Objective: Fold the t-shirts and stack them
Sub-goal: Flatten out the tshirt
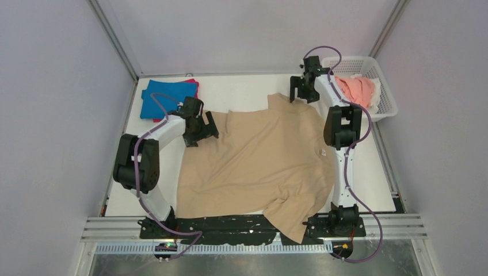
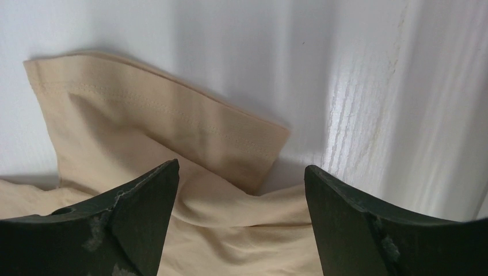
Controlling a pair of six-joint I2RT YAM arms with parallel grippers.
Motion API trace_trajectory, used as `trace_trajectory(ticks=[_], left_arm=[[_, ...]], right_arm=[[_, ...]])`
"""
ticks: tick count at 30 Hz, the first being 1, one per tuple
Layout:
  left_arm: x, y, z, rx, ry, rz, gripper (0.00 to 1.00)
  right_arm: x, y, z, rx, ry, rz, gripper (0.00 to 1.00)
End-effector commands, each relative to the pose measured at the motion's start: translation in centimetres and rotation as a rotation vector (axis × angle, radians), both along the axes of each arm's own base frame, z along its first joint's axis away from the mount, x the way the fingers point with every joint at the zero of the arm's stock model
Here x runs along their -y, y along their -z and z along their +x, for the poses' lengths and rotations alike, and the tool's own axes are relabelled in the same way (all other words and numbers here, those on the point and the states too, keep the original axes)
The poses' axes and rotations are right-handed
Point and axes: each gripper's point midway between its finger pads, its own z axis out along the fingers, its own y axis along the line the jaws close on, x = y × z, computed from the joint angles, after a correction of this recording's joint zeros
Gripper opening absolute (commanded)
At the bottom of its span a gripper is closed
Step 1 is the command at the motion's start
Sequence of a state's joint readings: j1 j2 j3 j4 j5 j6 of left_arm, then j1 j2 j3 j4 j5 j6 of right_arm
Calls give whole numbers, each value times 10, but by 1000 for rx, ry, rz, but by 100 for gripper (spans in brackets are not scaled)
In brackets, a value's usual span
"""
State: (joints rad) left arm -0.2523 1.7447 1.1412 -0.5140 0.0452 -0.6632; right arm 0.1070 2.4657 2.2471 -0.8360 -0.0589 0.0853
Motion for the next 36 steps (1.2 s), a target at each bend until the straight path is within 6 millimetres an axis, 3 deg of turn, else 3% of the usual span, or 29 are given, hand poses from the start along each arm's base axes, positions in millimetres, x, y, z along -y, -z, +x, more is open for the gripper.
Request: trace_trajectory(ticks=[1, 9, 13, 18, 22, 23, 24, 25, 26, 27, 28, 29, 30, 31, 34, 35, 36], left_arm=[[-6, -3, 11, 20, -3, 16, 99], [-15, -1, 11, 19, -22, 36, 99], [-15, 1, 12, 14, -23, 34, 99], [-12, 2, 12, 8, -18, 19, 99], [-13, 3, 9, 3, -19, 22, 99], [-13, 3, 8, 2, -20, 22, 99], [-13, 3, 8, 5, -23, 22, 99], [-14, 3, 8, 6, -27, 24, 99], [-14, 3, 8, 8, -31, 24, 99], [-15, 3, 9, 10, -32, 24, 99], [-14, 3, 9, 9, -32, 21, 99], [-13, 3, 9, 6, -29, 18, 99], [-12, 3, 8, 4, -25, 13, 99], [-12, 3, 8, 5, -24, 9, 99], [-10, 2, 7, 6, -23, -1, 99], [-10, 2, 7, 7, -23, -4, 99], [-10, 1, 8, 11, -22, -7, 99]], right_arm=[[-15, 6, -11, -40, -117, 50, 78], [-27, 6, -29, -92, -226, 102, 51], [-29, -6, -21, -44, -228, 105, 23], [-35, -53, 2, 104, -222, 99, 14], [-44, -88, -6, 204, -244, 24, 14], [-53, -87, -26, 189, -266, 0, 14], [-49, -68, -38, 167, -255, -60, 14], [-61, -87, -51, 207, -274, -80, 15], [-57, -64, -69, 171, -253, -132, 15], [-72, -85, -82, 226, -269, -138, 15], [-70, -68, -99, 211, -245, -170, 15], [-89, -88, -114, 269, -279, -169, 15], [-89, -72, -132, 252, -289, -211, 17], [-112, -82, -153, 286, -357, -213, 18], [-154, -58, -217, 272, -562, -247, 27], [-157, -52, -228, 261, -590, -262, 31], [-166, -43, -247, 243, -647, -280, 42]])
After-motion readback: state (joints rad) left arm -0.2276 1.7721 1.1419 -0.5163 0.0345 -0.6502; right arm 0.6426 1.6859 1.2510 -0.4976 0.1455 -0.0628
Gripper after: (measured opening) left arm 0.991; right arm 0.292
